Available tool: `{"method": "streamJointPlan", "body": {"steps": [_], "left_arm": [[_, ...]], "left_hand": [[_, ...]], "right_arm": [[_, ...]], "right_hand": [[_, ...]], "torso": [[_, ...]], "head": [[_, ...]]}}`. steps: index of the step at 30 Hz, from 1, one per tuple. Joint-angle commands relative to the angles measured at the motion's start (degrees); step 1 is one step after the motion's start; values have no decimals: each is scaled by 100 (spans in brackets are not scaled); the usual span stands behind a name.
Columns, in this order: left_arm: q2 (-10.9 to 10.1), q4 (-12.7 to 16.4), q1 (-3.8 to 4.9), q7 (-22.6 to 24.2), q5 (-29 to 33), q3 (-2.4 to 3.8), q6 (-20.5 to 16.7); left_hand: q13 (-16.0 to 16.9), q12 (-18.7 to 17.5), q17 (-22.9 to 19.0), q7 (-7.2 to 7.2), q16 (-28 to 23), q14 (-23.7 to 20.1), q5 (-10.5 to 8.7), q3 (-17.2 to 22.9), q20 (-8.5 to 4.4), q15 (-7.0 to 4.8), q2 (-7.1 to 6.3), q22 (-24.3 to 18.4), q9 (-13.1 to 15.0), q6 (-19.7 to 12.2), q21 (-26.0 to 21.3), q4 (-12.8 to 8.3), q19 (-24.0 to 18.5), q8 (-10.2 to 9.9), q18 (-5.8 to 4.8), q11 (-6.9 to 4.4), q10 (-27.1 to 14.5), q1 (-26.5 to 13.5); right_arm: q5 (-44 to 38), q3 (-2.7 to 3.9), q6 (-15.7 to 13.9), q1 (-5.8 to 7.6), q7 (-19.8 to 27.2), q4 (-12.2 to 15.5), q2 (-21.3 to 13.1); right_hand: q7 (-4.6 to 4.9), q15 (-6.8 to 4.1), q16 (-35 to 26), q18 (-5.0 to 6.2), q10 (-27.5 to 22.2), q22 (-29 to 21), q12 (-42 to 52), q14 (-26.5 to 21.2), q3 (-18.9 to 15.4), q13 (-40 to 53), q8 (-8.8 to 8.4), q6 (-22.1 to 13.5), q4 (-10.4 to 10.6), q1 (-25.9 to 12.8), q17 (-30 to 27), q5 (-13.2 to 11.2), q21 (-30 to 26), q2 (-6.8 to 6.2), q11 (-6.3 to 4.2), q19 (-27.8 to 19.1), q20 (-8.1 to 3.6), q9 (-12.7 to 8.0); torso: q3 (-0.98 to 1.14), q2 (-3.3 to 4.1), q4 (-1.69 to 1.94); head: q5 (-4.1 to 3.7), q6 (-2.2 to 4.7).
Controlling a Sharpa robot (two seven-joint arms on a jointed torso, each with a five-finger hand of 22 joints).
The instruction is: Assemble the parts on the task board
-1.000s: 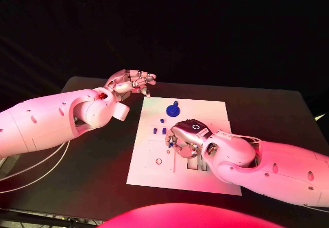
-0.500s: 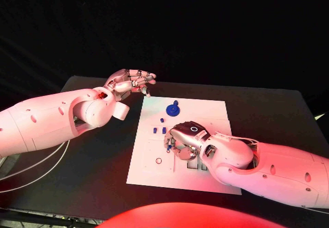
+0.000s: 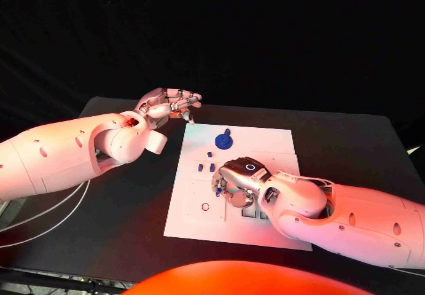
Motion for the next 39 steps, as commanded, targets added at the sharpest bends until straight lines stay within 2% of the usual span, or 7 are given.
{"method": "streamJointPlan", "body": {"steps": [1,23,39], "left_arm": [[4,8,1,42,-10,4,31],[0,2,1,36,-10,4,34],[3,-5,1,9,-10,3,43]], "left_hand": [[-4,29,-8,94,21,-54,-6,-25,-8,3,5,-5,-8,-39,-28,0,27,-20,31,-2,-23,50],[-4,29,-8,94,21,-54,-6,-25,-8,3,5,-5,-8,-39,-28,0,27,-20,31,-2,-23,50],[-4,29,-8,94,21,-54,-6,-25,-8,3,5,-5,-8,-39,-28,0,27,-20,31,-2,-23,50]], "right_arm": [[-71,-2,139,-7,76,1,2],[-107,-17,266,-13,28,-83,27],[-115,-54,532,-32,12,-107,127]], "right_hand": [[34,-28,19,-91,198,132,20,284,38,10,22,-7,8,-16,-6,30,-32,41,-165,-17,5,5],[40,-25,19,-89,197,132,11,282,41,14,18,-12,5,-25,-14,28,-36,47,-161,-22,9,13],[48,-19,17,-83,190,117,-3,279,34,20,11,-21,3,-45,-24,22,-63,44,-155,-41,14,24]], "torso": [[0,1,0],[0,0,1],[-1,-1,1]], "head": [[1,-2],[-7,-40],[-13,-75]]}}
